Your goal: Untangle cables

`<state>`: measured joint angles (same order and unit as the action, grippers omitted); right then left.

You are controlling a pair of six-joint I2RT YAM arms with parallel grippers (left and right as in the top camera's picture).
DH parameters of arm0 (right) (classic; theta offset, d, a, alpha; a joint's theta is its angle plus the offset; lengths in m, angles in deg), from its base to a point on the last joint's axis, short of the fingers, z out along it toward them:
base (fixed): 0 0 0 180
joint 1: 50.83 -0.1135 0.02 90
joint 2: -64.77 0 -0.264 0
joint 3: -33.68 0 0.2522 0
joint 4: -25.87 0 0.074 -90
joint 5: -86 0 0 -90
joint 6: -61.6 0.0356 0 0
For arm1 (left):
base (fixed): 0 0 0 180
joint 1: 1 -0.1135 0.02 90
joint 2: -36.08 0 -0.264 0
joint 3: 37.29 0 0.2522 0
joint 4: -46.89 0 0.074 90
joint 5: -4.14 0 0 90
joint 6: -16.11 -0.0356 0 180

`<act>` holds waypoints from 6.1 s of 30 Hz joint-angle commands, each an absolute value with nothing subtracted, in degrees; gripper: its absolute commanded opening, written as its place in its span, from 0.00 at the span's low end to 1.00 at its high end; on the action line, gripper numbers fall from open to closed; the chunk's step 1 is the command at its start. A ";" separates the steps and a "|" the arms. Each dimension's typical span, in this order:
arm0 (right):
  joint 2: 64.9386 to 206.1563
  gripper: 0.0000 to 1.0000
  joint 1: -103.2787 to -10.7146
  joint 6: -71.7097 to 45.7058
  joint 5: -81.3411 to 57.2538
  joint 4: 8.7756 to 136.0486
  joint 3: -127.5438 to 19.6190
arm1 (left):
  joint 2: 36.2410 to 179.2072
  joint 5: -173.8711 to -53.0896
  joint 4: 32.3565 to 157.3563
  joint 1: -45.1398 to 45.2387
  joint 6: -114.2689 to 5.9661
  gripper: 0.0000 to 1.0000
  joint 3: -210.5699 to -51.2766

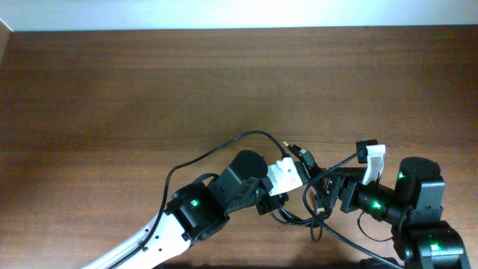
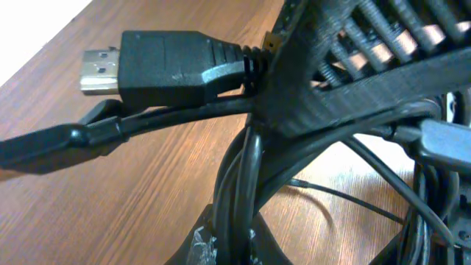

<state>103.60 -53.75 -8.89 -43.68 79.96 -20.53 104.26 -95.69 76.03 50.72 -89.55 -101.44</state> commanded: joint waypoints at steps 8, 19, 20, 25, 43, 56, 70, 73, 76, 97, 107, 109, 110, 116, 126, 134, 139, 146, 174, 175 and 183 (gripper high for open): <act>104.02 0.76 -53.42 -9.48 -34.09 82.50 -20.90 | 103.56 -99.82 73.05 51.51 -90.18 0.00 -102.79; 107.63 0.76 -53.42 -7.91 -29.15 83.81 -20.90 | 101.92 -99.43 73.10 51.51 -89.99 0.00 -102.79; 108.13 0.76 -53.42 -7.76 -28.78 83.85 -20.93 | 101.24 -99.43 73.12 51.51 -90.01 0.00 -102.79; 110.10 0.75 -53.42 -6.93 -28.78 83.90 -20.93 | 99.30 -99.40 73.75 51.51 -89.99 0.00 -102.79; 108.98 0.75 -53.42 -6.71 -32.32 83.64 -20.95 | 99.04 -76.98 77.49 51.45 -74.51 0.00 -102.79; 100.78 0.75 -53.42 -12.98 -38.15 82.81 -20.93 | 99.06 -70.51 78.45 50.24 -57.18 0.00 -102.79; 100.81 0.53 -53.42 -21.02 -46.06 82.35 -20.93 | 99.10 -73.20 76.79 50.29 -52.65 0.00 -102.79; 100.81 0.52 -53.42 -21.20 -46.04 82.72 -20.93 | 99.10 -73.20 76.31 50.29 -50.10 0.00 -102.79; 100.81 0.52 -53.42 -22.23 -45.98 82.89 -20.93 | 99.10 -74.33 75.46 50.29 -49.05 0.00 -102.79; 100.81 0.31 -53.42 -22.18 -45.36 82.72 -20.93 | 99.10 -80.76 73.10 50.40 -49.05 0.00 -102.79; 100.87 0.15 -53.42 -21.96 -44.05 82.74 -20.93 | 99.10 -82.07 72.57 50.40 -49.05 0.00 -102.79; 100.87 0.14 -53.42 -21.96 -44.05 82.74 -20.93 | 99.10 -82.09 72.44 50.40 -49.05 0.00 -102.79; 100.87 0.14 -53.42 -21.96 -44.05 82.74 -20.93 | 99.10 -82.09 72.44 50.40 -49.05 0.00 -102.79; 100.87 0.27 -53.42 -21.96 -44.05 82.76 -20.93 | 99.10 -83.62 71.57 50.40 -49.05 0.00 -102.79; 100.87 0.24 -53.42 -21.96 -44.03 82.74 -20.93 | 99.10 -83.54 71.68 50.38 -49.07 0.00 -102.79; 100.87 0.59 -53.42 -21.96 -44.03 82.74 -20.93 | 99.10 -80.32 73.62 50.33 -49.05 0.00 -102.79; 100.87 0.60 -53.42 -21.96 -43.83 82.72 -20.93 | 99.10 -77.90 75.61 50.33 -47.98 0.00 -102.79; 100.87 0.31 -53.42 -21.99 -43.83 82.74 -20.93 | 99.10 -78.18 74.85 50.33 -47.56 0.00 -102.79; 100.85 0.04 -53.42 -20.94 -43.88 82.65 -20.93 | 99.10 -76.65 74.54 50.33 -47.23 0.00 -102.79; 100.85 0.04 -53.42 -20.13 -43.92 82.26 -20.93 | 99.10 -75.36 75.11 50.33 -45.70 0.00 -102.79; 100.85 0.04 -53.42 -18.90 -43.88 81.52 -20.93 | 99.10 -66.29 80.11 50.33 -30.05 0.00 -102.79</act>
